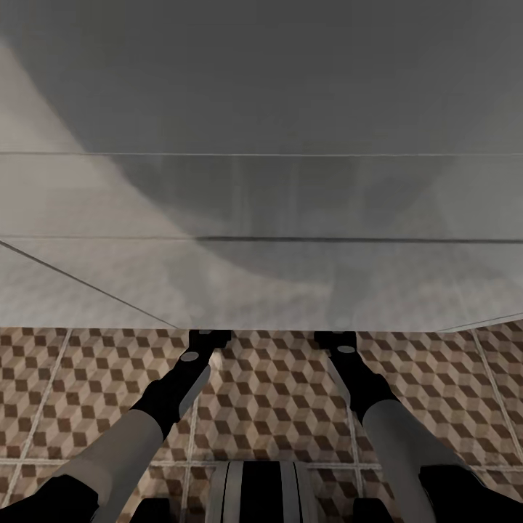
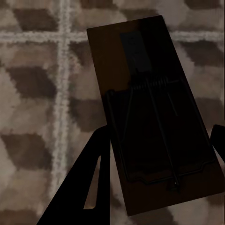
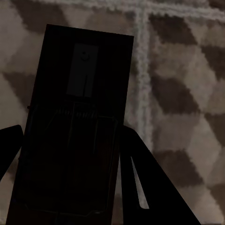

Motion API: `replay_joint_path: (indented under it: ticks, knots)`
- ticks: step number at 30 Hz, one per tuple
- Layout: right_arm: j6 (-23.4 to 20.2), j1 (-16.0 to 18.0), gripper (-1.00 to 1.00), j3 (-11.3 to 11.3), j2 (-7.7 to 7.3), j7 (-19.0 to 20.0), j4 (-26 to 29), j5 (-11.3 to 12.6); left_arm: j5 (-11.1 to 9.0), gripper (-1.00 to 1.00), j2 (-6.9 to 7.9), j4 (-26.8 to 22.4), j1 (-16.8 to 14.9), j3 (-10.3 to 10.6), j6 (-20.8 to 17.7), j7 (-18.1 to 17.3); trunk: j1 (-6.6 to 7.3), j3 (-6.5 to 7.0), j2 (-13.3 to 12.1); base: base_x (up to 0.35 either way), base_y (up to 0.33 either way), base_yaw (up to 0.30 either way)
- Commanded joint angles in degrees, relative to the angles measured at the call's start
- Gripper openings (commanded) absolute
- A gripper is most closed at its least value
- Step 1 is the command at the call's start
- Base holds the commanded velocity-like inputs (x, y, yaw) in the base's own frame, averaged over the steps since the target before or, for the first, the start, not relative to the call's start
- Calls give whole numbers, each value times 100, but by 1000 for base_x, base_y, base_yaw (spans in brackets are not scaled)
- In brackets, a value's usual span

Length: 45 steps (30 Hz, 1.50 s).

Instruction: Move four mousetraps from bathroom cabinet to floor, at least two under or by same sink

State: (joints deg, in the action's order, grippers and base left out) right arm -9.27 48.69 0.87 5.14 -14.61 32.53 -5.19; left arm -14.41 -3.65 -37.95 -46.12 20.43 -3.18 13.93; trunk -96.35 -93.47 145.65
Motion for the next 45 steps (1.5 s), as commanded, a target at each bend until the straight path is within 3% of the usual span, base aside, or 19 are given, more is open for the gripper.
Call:
replay_joint_path:
  ticks: [1, 13, 20, 36, 45]
  knots:
    - [-40, 0, -100, 8, 7, -24, -45, -36, -45, -100, 5, 10, -2, 35, -10, 31, 1, -3, 1, 0, 0, 0]
    - [187, 11, -100, -39, -1, -24, -1036, -38, -94, -100, -11, 872, -21, 57, 24, -222, 1, -3, 1, 0, 0, 0]
    - [181, 125, -100, -43, -11, 45, -1148, -28, -111, -100, -12, 992, -113, 51, 13, -441, 1, -3, 1, 0, 0, 0]
    - [243, 378, -100, -43, -13, 141, -1443, -22, -103, -100, -13, 1008, -151, 49, 23, -474, 1, -3, 1, 0, 0, 0]
    - [257, 515, -100, -43, -64, 171, -1553, 528, -98, -100, -13, 1008, -160, 50, 28, -477, 1, -3, 1, 0, 0, 0]
